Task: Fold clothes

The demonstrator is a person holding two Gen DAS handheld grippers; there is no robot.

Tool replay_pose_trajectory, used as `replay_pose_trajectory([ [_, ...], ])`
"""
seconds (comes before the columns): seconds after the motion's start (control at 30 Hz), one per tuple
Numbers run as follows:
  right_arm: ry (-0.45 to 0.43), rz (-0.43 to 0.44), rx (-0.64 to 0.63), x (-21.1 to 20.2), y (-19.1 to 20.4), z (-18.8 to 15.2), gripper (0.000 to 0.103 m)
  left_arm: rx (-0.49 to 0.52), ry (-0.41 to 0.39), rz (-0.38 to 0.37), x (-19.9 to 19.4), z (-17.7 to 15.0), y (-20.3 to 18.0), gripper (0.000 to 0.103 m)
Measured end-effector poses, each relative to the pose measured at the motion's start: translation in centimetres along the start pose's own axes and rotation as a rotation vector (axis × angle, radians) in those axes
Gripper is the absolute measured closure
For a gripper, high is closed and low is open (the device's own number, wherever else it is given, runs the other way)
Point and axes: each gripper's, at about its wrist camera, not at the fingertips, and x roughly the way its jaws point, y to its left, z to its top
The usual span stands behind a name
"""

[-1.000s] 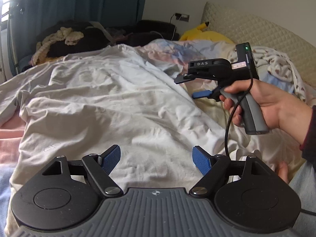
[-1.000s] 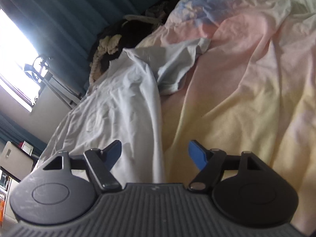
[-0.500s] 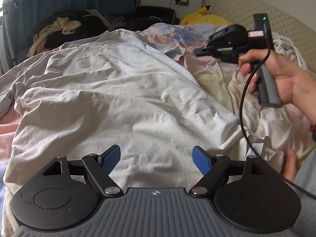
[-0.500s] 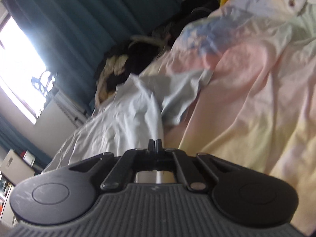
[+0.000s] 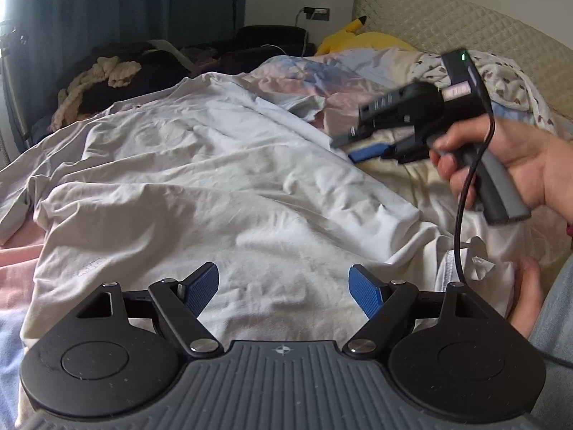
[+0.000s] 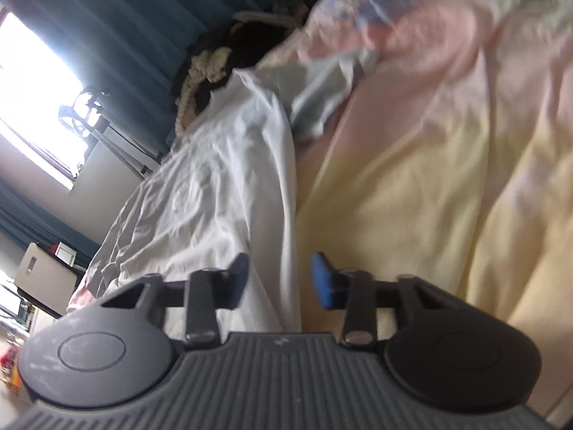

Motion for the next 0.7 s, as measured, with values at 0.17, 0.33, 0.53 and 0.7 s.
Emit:
replay_pose_trajectory([
  [0.17,-0.055,-0.022,-0.012,-0.5,0.9,-0.8,0.101,-0.042,0.031,0.024,0.6,0.0,0.7,0.02],
  [0.33,-0.257,-0.023,-0.043,-3.6,1.5,1.4,0.102,-0.05,0.074,0.027,1.4,-0.1,1.0,0.02],
  [0.53,-0.22,-0.108,-0.036,-3.6,0.0,2.3,0.093,-0.038,0.075,0.015,1.5,-0.1,0.8,0.02],
  [0.7,-0.186,-0.064,-0.05,-5.8,0.2,1.3,0.054,-0.024,0.055,-0.009,1.0,-0.1,0.4,0.02],
])
